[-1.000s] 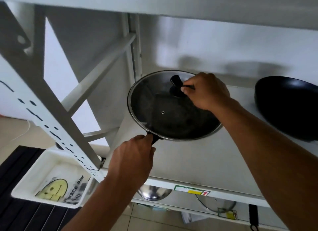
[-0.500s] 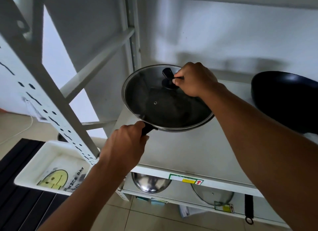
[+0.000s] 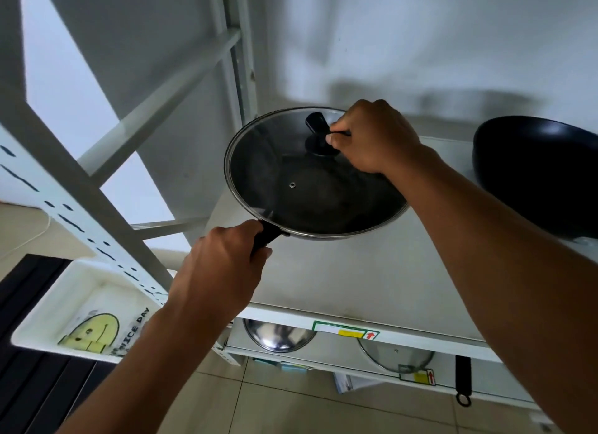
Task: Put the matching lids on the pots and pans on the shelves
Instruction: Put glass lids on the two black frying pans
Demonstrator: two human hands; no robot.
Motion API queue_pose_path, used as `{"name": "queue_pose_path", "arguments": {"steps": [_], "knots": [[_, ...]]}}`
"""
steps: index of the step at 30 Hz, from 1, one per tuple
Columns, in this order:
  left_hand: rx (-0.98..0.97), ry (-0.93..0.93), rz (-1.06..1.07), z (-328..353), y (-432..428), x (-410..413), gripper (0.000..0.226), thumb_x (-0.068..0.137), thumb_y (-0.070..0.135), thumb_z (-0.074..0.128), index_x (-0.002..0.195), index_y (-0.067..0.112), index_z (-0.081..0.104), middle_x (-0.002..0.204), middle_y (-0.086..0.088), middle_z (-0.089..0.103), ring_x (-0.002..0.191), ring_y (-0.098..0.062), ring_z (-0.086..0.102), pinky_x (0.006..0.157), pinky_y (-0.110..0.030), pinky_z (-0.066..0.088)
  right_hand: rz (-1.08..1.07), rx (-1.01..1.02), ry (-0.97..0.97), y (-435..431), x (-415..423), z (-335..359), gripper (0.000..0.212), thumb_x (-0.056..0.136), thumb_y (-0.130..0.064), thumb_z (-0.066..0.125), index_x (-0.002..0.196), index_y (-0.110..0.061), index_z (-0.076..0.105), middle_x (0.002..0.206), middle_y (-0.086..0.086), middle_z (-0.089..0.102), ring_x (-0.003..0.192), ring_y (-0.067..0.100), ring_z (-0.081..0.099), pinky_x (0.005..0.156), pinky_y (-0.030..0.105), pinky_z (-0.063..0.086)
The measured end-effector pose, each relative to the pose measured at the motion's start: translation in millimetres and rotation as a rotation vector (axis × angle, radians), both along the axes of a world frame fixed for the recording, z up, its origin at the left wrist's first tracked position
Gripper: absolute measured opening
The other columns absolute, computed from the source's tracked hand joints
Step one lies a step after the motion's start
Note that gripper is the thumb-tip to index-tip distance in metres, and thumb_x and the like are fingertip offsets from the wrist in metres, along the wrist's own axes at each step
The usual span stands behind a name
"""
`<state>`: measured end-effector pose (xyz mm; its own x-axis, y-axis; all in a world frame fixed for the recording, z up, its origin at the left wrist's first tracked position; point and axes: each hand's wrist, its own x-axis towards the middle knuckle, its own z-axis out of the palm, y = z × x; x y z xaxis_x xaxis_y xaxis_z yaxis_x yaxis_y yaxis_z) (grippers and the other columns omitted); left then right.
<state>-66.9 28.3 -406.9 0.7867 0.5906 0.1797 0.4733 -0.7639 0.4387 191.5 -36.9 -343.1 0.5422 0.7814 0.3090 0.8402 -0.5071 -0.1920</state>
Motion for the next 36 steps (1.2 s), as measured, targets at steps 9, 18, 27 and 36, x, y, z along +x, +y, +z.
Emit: {"name": "queue_pose_path", "arguments": {"steps": [9, 18, 27, 36], "knots": [[-0.005, -0.006, 0.017, 3.0, -6.3, 0.3, 0.02, 0.089, 0.034, 0.062, 0.106, 0.023, 0.065, 0.078, -0.003, 0.071, 0.064, -0.026, 0.064, 0.065, -0.039, 0.057, 0.018, -0.055, 0.018, -3.2, -1.6, 6.4, 0.024, 0.089, -0.042, 0.057, 0.093, -0.025, 0.073, 0.088, 0.007, 0.07, 0.087, 0.033, 0.064, 0.068, 0.029, 0.041], [0.035, 0.088, 0.071, 6.9, -5.4, -12.1, 0.028, 0.089, 0.053, 0.052, 0.104, 0.029, 0.059, 0.067, 0.002, 0.065, 0.057, -0.022, 0.062, 0.059, -0.037, 0.056, -0.051, 0.018, -0.087, -15.2, -6.4, -7.3, 0.031, 0.093, -0.045, 0.046, 0.102, -0.023, 0.066, 0.098, 0.009, 0.068, 0.095, 0.037, 0.062, 0.069, 0.033, 0.042], [0.082, 0.083, 0.073, 11.1, -18.0, -2.5, 0.027, 0.092, 0.043, 0.055, 0.109, 0.023, 0.062, 0.082, -0.002, 0.069, 0.063, -0.018, 0.054, 0.059, -0.027, 0.043, -0.085, 0.062, -0.087, -45.3, -18.1, -22.7, 0.044, 0.094, -0.038, 0.045, 0.135, -0.023, 0.05, 0.124, 0.016, 0.057, 0.114, 0.038, 0.051, 0.091, 0.043, 0.045], [0.05, 0.057, 0.085, 9.6, -18.1, 1.7, 0.016, 0.089, 0.032, 0.062, 0.103, 0.03, 0.068, 0.062, -0.003, 0.065, 0.056, -0.028, 0.061, 0.056, -0.036, 0.054, 0.014, 0.203, 0.037, -33.5, -9.3, -23.9, 0.038, 0.097, -0.023, 0.047, 0.133, -0.017, 0.057, 0.116, 0.02, 0.057, 0.106, 0.042, 0.053, 0.093, 0.046, 0.045]]}}
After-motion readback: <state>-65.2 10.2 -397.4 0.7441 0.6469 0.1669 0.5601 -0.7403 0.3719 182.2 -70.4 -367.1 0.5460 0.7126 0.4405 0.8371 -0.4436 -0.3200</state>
